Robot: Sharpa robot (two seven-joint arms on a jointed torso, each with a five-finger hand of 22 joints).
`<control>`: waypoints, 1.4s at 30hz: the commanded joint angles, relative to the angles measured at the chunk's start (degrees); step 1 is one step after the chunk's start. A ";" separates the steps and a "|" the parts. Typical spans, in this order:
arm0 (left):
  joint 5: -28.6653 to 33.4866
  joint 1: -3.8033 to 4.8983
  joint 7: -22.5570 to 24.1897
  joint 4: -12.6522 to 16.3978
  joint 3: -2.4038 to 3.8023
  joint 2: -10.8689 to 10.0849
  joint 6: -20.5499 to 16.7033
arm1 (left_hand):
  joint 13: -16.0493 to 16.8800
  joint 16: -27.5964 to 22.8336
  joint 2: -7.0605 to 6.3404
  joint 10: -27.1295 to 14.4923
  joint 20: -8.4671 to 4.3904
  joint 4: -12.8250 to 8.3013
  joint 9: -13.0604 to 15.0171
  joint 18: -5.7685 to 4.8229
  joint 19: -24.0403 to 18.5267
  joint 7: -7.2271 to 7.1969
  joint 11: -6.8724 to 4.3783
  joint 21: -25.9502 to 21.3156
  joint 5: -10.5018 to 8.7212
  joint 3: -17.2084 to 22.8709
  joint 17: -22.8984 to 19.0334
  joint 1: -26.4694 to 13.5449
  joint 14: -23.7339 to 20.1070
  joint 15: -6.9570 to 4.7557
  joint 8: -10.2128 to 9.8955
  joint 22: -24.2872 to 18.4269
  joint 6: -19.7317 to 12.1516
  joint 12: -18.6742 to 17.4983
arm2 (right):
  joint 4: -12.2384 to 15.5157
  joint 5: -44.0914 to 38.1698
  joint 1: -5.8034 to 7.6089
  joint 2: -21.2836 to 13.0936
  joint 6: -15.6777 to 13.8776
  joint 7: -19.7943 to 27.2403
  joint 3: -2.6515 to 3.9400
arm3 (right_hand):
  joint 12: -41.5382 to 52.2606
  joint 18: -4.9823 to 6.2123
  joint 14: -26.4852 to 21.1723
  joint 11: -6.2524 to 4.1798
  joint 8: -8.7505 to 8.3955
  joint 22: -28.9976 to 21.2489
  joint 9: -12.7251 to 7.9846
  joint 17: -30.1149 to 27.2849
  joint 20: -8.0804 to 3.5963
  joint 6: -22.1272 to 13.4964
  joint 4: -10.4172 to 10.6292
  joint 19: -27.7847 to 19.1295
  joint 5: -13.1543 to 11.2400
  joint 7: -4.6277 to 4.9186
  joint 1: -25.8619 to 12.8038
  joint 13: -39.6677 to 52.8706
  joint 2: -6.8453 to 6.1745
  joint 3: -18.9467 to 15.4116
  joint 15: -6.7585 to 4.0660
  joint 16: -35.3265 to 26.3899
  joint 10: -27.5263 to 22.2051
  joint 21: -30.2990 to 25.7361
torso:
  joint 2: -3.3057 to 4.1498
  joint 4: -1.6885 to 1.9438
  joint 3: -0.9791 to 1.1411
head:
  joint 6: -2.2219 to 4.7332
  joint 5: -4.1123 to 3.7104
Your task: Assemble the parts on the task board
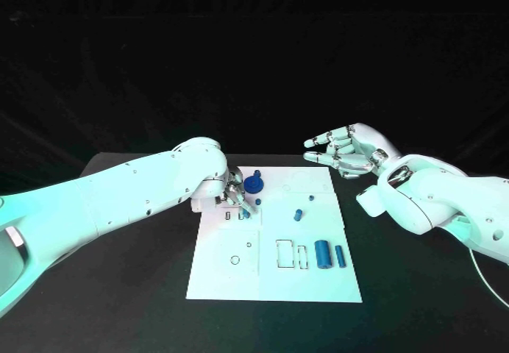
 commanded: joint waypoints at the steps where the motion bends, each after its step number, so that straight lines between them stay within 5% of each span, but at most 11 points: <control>1: 0.60 -0.24 0.54 -0.04 -0.18 -0.10 0.32 | -0.42 0.14 0.75 -0.19 -0.03 -2.32 0.00 -1.10 2.77 0.03 -0.04 0.25 1.19 6.06 15.06 3.79 6.04 -0.09 -0.67 8.51 -0.33 -0.65 | -0.01 -0.28 -0.03 0.08 1.00 0.14 -0.01 | -0.21 0.81 3.00 0.06 0.36 -0.04 0.06 2.55 -0.01 -0.11 -0.08 -0.56 0.29 0.03 0.23 -0.03 0.55 -0.26 0.25 -0.25 -0.30 -0.35 | -0.01 -0.01 0.00 | -0.10 0.03; 4: 1.92 -0.24 0.93 0.17 -0.17 -0.48 -1.23 | -0.74 0.14 -3.73 0.01 0.19 -1.45 0.91 -1.05 2.76 0.97 -0.05 0.23 1.68 17.06 15.06 0.87 6.04 0.36 -0.96 8.59 -0.02 -1.17 | -0.05 -0.24 -0.03 0.11 1.00 0.16 -0.01 | -0.21 0.81 3.00 0.06 0.36 -0.04 0.06 2.55 -0.01 -0.11 -0.08 -0.56 0.29 0.03 0.23 -0.03 0.55 -0.26 0.25 -0.25 -0.30 -0.35 | 0.00 0.01 0.00 | -0.13 0.01; 5: 2.51 -0.24 1.07 0.30 -0.17 -0.69 -1.89 | -0.78 0.14 -5.14 0.04 0.21 -1.88 1.18 -1.05 2.75 0.27 0.17 0.21 1.71 19.41 15.06 0.62 6.04 0.46 -0.97 8.59 -0.16 -1.23 | -0.07 -0.23 -0.04 0.12 1.01 0.17 -0.01 | -0.21 0.81 3.00 0.06 0.36 -0.04 0.06 2.55 -0.01 -0.11 -0.08 -0.56 0.29 0.03 0.23 -0.03 0.55 -0.26 0.25 -0.25 -0.30 -0.35 | 0.01 0.00 0.00 | -0.18 0.01; 6: 3.28 -0.24 1.24 0.49 -0.16 -0.97 -2.76 | -0.80 0.14 -5.48 0.06 0.34 -1.85 1.34 -1.07 2.75 0.36 0.16 0.20 1.75 20.65 15.06 0.27 6.04 0.31 -0.90 8.59 -0.11 -1.25 | -0.09 -0.20 -0.04 0.13 1.02 0.19 -0.02 | -0.19 0.82 2.98 0.06 0.37 -0.09 0.06 2.46 -0.01 -0.11 -0.08 -0.57 0.30 0.03 0.24 -0.03 0.58 -0.26 0.25 -0.32 -0.29 -0.38 | 0.01 0.00 0.00 | -0.19 0.02; 7: 3.81 -0.24 1.38 0.70 -0.16 -1.25 -3.56 | -0.80 0.14 -7.85 0.28 0.35 -1.57 2.28 -1.08 2.78 0.92 -0.01 0.20 1.77 27.31 15.06 -2.35 6.04 0.51 -0.51 8.65 0.09 -1.27 | -0.10 -0.18 -0.04 0.13 1.03 0.20 -0.02 | -0.19 0.82 2.97 0.06 0.38 -0.11 0.06 2.42 -0.01 -0.11 -0.08 -0.58 0.31 0.03 0.25 -0.02 0.60 -0.26 0.25 -0.35 -0.29 -0.39 | 0.00 0.00 0.01 | -0.24 0.02; 8: 4.31 -0.24 1.51 0.94 -0.15 -1.55 -4.42 | -0.71 0.14 -9.48 0.41 0.27 -2.19 2.75 -1.05 2.79 0.50 0.31 0.20 1.69 29.79 15.06 -3.20 6.04 0.50 -0.34 8.68 -0.07 -1.17 | -0.12 -0.17 -0.04 0.13 1.04 0.22 -0.02 | -0.19 0.82 2.97 0.06 0.38 -0.11 0.06 2.42 -0.01 -0.11 -0.08 -0.58 0.31 0.03 0.25 -0.02 0.60 -0.26 0.25 -0.35 -0.29 -0.39 | -0.01 0.03 0.02 | -0.29 -0.01; 12: 6.70 -0.23 1.98 2.54 -0.16 -3.21 -8.13 | -0.53 0.14 -12.35 0.91 0.46 -3.94 4.79 -1.12 2.89 0.55 0.23 0.25 1.64 38.83 15.06 -7.62 6.04 0.32 0.68 8.90 -0.06 -0.94 | -0.21 -0.09 -0.04 0.11 1.05 0.26 -0.04 | -0.17 0.84 2.96 0.06 0.38 -0.17 0.06 2.40 -0.01 -0.12 -0.07 -0.61 0.31 0.03 0.25 -0.01 0.62 -0.27 0.25 -0.37 -0.28 -0.43 | -0.02 0.11 0.07 | -0.39 -0.02; 25: 4.59 -1.21 2.63 8.09 -0.25 -6.98 -15.98 | -0.05 0.14 -13.41 1.41 0.40 -5.56 5.84 -1.21 3.11 0.33 0.21 0.48 1.63 41.92 15.06 -9.45 6.04 0.20 1.12 9.30 -0.02 -0.44 | -0.37 0.10 -0.09 -0.08 1.25 0.35 -0.10 | -0.30 0.87 2.92 0.09 0.39 -0.35 0.04 2.23 -0.01 -0.19 0.06 -0.70 0.39 0.06 0.10 -0.16 0.69 -0.41 0.26 -0.52 -0.39 -0.55 | 0.00 0.08 0.00 | -0.65 0.25; 42: -5.85 -3.71 2.77 9.92 -0.38 -7.92 -16.04 | -0.10 0.14 -13.61 1.42 0.39 -5.79 5.96 -1.22 3.13 0.31 0.19 0.50 1.60 42.25 15.06 -9.60 6.04 0.18 1.15 9.34 -0.01 -0.48 | -0.46 -0.06 -0.13 -0.15 1.59 0.11 -0.15 | -0.47 0.92 2.88 0.12 0.39 -0.66 0.03 2.09 0.00 -0.26 0.20 -0.83 0.47 0.09 -0.04 -0.34 0.82 -0.52 0.28 -0.64 -0.53 -0.73 | 0.06 0.00 -0.04 | -0.87 0.89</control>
